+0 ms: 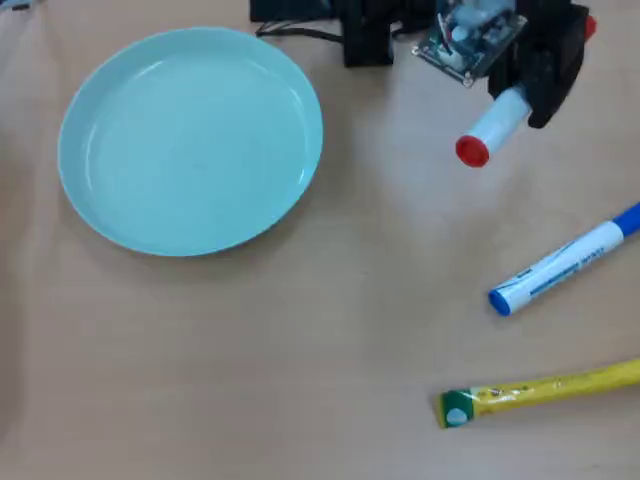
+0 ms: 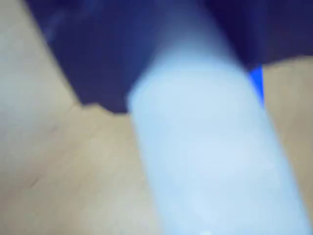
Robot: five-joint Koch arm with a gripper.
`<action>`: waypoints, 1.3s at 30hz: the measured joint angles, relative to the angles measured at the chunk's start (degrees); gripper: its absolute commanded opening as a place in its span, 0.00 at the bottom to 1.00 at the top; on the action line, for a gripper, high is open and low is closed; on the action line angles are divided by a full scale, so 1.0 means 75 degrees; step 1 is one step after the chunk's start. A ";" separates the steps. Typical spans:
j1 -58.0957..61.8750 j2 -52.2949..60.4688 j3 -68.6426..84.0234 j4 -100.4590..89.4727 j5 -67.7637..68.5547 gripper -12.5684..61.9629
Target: Pick up the red pen.
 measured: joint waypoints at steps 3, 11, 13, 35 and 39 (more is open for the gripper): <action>0.0012 0.0000 -0.0012 -0.0012 0.0000 0.08; -0.0023 0.0129 0.0000 0.0000 -0.0059 0.08; -0.0047 0.0152 -0.0012 0.0000 -0.0059 0.08; -0.0070 0.0340 0.0352 0.0000 -0.0047 0.08; -0.0070 0.0340 0.0352 0.0000 -0.0059 0.08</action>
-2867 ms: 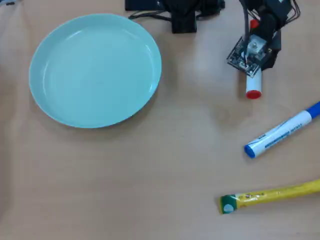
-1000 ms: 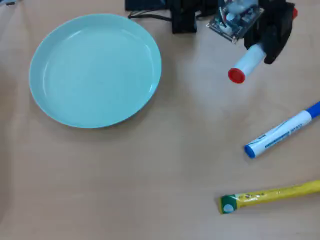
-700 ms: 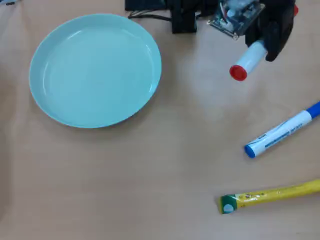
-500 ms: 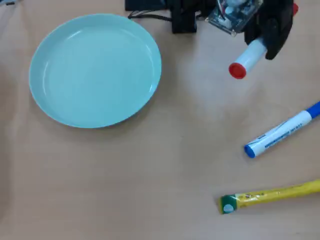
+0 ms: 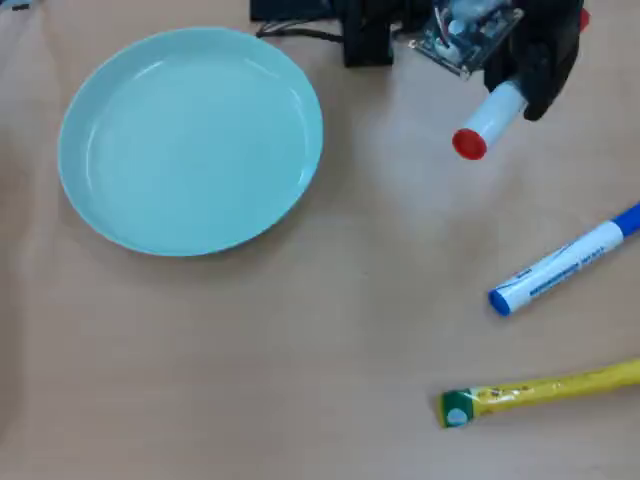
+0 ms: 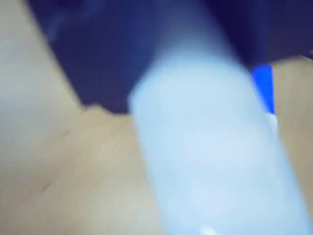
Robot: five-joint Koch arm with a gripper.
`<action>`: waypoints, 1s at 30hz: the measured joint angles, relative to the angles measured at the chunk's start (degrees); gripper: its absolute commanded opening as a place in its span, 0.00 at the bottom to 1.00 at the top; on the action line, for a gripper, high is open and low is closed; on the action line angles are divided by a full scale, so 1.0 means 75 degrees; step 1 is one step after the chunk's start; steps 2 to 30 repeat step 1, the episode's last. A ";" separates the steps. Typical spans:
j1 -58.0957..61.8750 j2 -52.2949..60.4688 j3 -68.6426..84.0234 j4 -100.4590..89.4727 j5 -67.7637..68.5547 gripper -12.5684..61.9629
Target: Pick up the red pen.
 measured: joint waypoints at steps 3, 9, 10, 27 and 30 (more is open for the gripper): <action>0.0000 0.0000 0.0000 0.0000 0.0000 0.08; 0.0000 0.0000 0.0000 0.0000 0.0000 0.08; 0.0000 0.0000 0.0000 0.0000 0.0000 0.08; 0.0000 0.0000 0.0000 0.0000 0.0000 0.08; 0.0000 0.0000 0.0000 0.0000 0.0000 0.08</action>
